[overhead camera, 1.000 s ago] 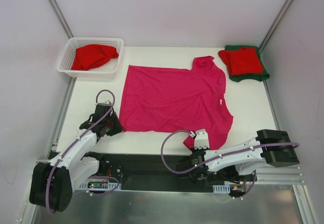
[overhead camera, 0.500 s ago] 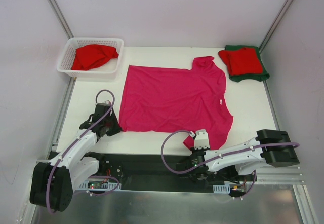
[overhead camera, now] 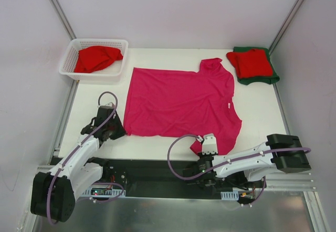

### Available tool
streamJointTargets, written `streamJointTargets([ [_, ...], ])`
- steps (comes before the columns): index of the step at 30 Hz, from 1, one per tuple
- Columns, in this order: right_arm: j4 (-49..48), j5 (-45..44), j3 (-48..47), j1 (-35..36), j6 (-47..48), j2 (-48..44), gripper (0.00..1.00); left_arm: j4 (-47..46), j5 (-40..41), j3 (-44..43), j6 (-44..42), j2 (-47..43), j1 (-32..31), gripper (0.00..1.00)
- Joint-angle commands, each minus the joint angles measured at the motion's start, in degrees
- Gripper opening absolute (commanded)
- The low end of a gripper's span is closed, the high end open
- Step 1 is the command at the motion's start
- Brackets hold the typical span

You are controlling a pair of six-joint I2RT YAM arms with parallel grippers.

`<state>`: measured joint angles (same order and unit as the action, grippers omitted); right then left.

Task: Fold and stack the t-shirts
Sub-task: Grap the side of the flattened tshirt closest away from the robot with both arms, then fold the flattened tshirt in 1/3 of the way

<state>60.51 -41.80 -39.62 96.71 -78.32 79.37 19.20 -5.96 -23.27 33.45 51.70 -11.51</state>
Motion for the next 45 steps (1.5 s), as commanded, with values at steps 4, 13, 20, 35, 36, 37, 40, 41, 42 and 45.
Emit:
streamJointTargets([
  [4,9.26,-4.25,-3.27,-1.08,-2.01,-5.63,0.01,3.12,-0.02,-6.52,-1.28,-1.43,0.52,0.0],
  [13,20.68,-7.5,-6.52,-2.57,-5.96,-12.39,0.01,5.23,0.86,-9.6,-1.64,-2.04,0.52,0.0],
  [20,27.11,-9.26,-8.72,-4.33,-7.63,-18.81,0.01,6.99,2.61,-13.12,-2.16,-1.17,0.61,0.0],
  [35,34.32,-14.7,-17.42,-12.85,-0.96,-30.58,0.01,12.52,4.64,-21.11,-5.15,-1.52,2.54,0.0],
  [36,34.32,-15.15,-17.95,-13.38,0.18,-31.46,0.01,12.61,4.38,-21.29,-5.33,-1.52,2.98,0.0],
  [37,34.41,-16.02,-19.26,-14.69,2.89,-32.95,0.01,12.7,4.29,-21.47,-5.41,-1.6,3.24,0.0],
  [40,34.41,-17.61,-21.72,-16.81,9.74,-35.33,0.01,13.14,3.58,-22.17,-6.12,-1.34,3.86,0.0],
  [41,34.41,-17.87,-23.3,-17.25,11.25,-35.86,0.01,13.23,3.23,-22.69,-6.47,-1.25,3.95,0.0],
  [42,34.41,-18.14,-24.18,-18.47,12.48,-36.74,0.01,13.49,3.23,-22.96,-6.73,-1.08,4.12,0.0],
  [45,34.41,-18.67,-26.82,-20.93,17.49,-39.55,0.01,14.19,2.88,-24.28,-7.43,-0.55,4.48,0.0],
])
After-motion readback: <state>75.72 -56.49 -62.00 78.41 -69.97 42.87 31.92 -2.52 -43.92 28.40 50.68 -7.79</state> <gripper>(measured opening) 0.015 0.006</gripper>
